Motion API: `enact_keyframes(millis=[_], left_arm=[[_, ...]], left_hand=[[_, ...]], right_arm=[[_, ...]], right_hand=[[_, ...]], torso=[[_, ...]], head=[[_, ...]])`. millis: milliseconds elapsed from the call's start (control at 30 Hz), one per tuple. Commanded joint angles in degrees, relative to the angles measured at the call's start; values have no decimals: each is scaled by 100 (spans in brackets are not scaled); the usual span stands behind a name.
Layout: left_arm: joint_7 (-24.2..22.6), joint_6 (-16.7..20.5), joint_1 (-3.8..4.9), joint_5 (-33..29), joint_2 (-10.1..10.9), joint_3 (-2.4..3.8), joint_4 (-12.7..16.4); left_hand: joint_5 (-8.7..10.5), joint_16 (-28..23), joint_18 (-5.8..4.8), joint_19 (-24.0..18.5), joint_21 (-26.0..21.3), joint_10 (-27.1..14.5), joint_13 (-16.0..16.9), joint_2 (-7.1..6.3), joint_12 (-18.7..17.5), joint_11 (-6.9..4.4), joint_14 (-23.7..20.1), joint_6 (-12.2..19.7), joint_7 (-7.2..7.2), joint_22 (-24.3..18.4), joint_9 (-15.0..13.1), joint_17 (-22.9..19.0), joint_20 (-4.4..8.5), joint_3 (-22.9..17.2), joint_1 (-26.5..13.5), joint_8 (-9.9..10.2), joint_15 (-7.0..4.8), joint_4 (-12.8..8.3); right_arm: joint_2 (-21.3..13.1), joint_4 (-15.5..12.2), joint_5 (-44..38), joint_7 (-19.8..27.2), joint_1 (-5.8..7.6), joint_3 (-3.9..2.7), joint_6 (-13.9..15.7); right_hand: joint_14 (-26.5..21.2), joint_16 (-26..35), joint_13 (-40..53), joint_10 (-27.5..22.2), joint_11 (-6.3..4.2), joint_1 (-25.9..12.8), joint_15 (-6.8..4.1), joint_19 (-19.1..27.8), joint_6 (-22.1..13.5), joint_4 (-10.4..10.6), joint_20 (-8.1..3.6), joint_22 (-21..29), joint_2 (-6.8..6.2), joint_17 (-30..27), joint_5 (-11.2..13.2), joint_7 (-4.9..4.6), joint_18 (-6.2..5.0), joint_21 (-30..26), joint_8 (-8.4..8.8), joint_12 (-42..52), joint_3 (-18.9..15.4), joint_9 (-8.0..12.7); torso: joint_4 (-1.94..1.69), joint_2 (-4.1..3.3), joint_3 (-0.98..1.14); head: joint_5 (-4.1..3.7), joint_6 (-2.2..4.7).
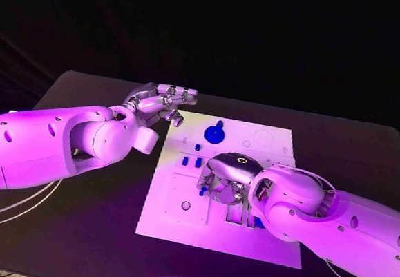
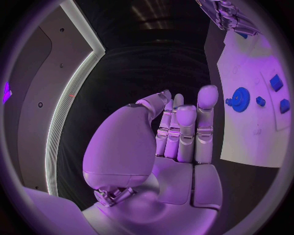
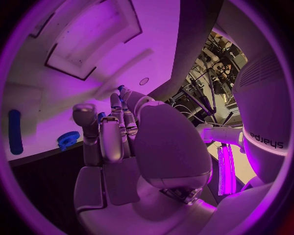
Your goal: Assemble the parts on the task board
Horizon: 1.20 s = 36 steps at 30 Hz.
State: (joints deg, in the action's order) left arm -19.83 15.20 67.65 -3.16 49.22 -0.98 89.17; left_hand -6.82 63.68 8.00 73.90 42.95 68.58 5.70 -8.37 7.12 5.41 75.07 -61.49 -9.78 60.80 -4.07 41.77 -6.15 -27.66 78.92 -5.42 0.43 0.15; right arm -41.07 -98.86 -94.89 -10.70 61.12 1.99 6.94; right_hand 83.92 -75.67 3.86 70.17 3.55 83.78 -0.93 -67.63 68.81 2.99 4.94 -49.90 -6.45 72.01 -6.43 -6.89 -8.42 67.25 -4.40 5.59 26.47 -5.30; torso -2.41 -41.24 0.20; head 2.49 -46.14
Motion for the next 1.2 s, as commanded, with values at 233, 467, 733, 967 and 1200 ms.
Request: enact_keyframes(millis=[233, 467, 733, 967, 1200], left_arm=[[-5, -120, -1, -26, -10, 3, 8], [2, -117, -1, -26, -8, 3, 7], [14, -116, -2, -26, -5, 3, 3], [22, -119, -4, -26, -3, 3, -12], [29, -121, -10, -26, 8, 1, -21]], left_hand=[[7, -17, 95, -45, -18, -37, 9, 9, 19, -2, -28, 47, -2, -5, 5, -5, -2, 40, -43, -7, 5, -9], [7, -17, 95, -45, -18, -37, 9, 9, 19, -2, -28, 47, -2, -5, 5, -5, -2, 40, -43, -7, 5, -9], [7, -17, 95, -45, -18, -37, 9, 9, 19, -2, -28, 47, -2, -5, 5, -5, -2, 40, -43, -7, 5, -9], [7, -17, 95, -45, -18, -37, 9, 9, 19, -2, -28, 47, -2, -5, 5, -5, -2, 40, -43, -7, 5, -9], [7, -18, 96, -48, -36, -47, 10, 17, 27, 0, -34, 55, -3, -17, 7, -17, -4, 54, -37, -9, 7, -14]], right_arm=[[92, 47, -288, -117, -50, 17, -276], [88, 60, -357, -226, -57, 26, -281], [34, 44, -388, -215, -59, 28, 126], [-162, -131, -390, -58, -58, 24, 716], [-690, -528, -175, -52, 82, -39, 946]], right_hand=[[292, -19, 5, 16, 18, -76, 7, -12, 1, -40, 18, 6, 17, -5, -13, -37, 60, 32, -13, -6, -20, -13], [276, -15, -34, -446, 172, -398, 142, 62, -418, 54, 109, 111, -229, -25, -208, -189, 54, -43, 93, -214, -231, 80], [240, 3, -18, -1086, 332, -460, 267, 211, -1007, 44, 256, 373, -355, -74, -248, -341, -4, -235, 84, -144, -645, 156], [217, 47, -4, -1107, 332, -380, 271, 207, -971, 16, 267, 390, -292, -139, -360, -343, -9, -251, 54, -45, -748, 137], [204, 78, 3, -1004, 307, -345, 254, 177, -902, 12, 257, 364, -257, -182, -424, -319, -6, -234, 42, 72, -794, 129]], torso=[[-1, 0, 2], [4, 2, -1], [-3, 3, 3], [1, 3, 8], [8, 5, 3]], head=[[7, -27], [0, -29], [-12, -19], [-31, 8], [-62, 45]])
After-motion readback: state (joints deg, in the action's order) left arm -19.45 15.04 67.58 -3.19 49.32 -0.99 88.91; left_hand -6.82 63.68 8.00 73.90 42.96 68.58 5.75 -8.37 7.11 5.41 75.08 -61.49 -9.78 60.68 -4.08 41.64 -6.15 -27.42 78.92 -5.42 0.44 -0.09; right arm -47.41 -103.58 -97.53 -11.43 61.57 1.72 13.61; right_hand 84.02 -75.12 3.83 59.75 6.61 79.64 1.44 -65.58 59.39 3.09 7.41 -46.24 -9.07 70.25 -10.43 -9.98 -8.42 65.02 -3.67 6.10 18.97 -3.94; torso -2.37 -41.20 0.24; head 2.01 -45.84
